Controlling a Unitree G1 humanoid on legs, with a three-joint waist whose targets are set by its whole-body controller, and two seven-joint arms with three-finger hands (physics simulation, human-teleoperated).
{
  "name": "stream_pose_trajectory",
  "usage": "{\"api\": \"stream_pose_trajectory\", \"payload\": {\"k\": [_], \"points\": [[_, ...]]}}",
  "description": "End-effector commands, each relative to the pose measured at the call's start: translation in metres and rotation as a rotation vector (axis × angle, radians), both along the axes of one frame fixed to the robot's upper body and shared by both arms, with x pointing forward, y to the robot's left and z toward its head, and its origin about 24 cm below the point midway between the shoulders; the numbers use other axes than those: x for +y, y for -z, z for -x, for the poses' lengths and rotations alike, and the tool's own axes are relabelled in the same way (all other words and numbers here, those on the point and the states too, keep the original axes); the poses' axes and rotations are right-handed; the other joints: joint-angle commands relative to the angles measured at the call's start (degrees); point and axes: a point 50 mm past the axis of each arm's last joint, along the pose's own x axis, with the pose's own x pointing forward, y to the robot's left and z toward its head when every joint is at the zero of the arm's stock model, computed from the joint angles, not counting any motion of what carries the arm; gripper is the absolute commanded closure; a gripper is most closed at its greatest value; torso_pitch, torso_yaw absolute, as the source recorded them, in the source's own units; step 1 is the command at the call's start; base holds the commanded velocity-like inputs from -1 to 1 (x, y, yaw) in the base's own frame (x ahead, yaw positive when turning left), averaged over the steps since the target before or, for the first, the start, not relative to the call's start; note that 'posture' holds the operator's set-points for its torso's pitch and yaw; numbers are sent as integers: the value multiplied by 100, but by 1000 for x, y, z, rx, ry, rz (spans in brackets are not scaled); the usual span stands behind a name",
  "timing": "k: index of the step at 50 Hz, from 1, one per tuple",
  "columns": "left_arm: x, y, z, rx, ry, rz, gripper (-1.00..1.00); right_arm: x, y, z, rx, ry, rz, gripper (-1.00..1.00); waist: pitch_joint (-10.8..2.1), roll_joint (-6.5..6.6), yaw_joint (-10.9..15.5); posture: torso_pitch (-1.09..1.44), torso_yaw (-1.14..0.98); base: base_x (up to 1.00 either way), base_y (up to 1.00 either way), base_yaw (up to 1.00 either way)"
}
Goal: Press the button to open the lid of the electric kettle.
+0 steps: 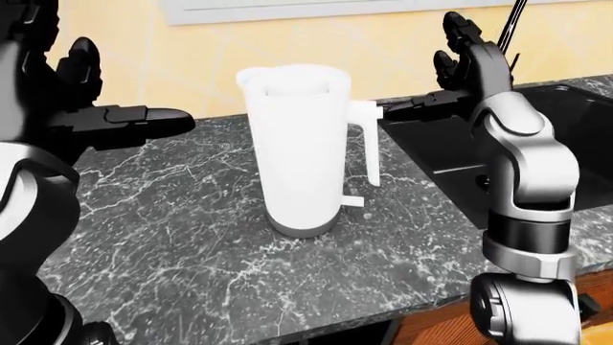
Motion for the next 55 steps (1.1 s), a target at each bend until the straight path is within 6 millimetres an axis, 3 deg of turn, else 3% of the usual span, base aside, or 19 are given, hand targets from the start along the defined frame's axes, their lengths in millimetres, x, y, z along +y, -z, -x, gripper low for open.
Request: {"api": "stream_pose_trajectory", "payload": {"k": [1, 12, 24, 32, 55], "points": [[1, -12, 5, -69, -8, -5, -100, 1, -20, 4, -96, 0, 12, -100, -99, 7, -1, -24, 0, 0, 0, 0], [1, -12, 6, -69, -8, -4, -100, 0, -13, -1, -84, 10, 22, -100, -112, 16, -3, -24, 0, 0, 0, 0], [0, -13, 5, -70, -7, -4, -100, -2, -17, -2, -87, 14, 21, -100, -112, 14, -6, -24, 0, 0, 0, 0], [0, -12, 5, -69, -7, -4, -100, 0, -18, -2, -36, -51, -71, -100, -105, 10, -7, -24, 0, 0, 0, 0], [1, -13, 6, -70, -8, -4, -100, 3, -18, -4, -37, -53, -57, -100, -103, 14, -4, -24, 0, 0, 0, 0]]}}
